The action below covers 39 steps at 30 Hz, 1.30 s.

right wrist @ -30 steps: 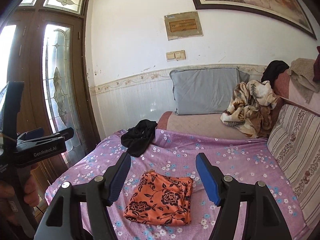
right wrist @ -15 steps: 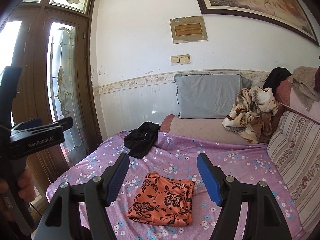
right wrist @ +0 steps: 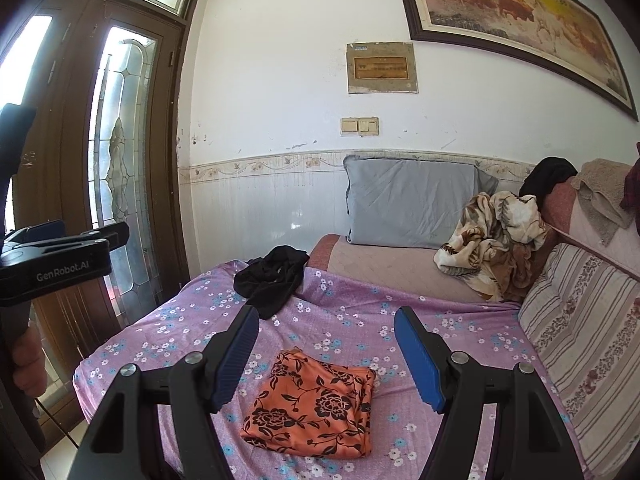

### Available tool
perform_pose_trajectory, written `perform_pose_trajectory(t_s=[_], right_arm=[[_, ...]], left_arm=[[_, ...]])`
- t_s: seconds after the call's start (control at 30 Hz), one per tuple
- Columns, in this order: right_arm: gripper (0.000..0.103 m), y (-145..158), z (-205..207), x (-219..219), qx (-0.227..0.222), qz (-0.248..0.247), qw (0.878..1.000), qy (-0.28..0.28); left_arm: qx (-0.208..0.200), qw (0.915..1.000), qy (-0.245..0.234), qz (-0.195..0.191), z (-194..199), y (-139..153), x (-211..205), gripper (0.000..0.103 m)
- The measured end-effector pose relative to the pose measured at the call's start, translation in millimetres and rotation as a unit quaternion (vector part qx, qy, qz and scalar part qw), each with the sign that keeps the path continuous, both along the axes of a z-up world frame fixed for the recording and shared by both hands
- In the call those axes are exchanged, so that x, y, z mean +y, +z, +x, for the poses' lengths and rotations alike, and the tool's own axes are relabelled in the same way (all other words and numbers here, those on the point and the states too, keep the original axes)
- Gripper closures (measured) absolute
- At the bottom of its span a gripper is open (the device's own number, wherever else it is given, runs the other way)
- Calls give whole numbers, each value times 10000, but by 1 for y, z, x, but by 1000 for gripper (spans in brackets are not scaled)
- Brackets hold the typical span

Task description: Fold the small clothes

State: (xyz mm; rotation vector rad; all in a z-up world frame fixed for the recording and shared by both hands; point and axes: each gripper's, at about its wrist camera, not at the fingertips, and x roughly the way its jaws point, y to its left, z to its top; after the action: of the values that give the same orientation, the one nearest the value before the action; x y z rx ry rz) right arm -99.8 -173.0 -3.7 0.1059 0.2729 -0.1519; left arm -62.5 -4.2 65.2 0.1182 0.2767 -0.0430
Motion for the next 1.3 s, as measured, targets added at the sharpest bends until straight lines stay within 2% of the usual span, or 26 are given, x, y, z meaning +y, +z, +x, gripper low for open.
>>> perform_pose_trajectory(t_s=[0.27, 0.57, 1.3], right_arm=[[29, 0, 16, 12, 170, 54, 9998, 42], [29, -2, 34, 28, 326, -110, 9993, 145], [29, -5, 57, 28, 523, -184, 9984, 104]], left_arm=[[-29, 10000, 13, -60, 4, -2, 13, 5], [75, 9994, 162, -282, 18, -7, 31, 5], [182, 9997, 72, -158, 36, -13, 32, 5]])
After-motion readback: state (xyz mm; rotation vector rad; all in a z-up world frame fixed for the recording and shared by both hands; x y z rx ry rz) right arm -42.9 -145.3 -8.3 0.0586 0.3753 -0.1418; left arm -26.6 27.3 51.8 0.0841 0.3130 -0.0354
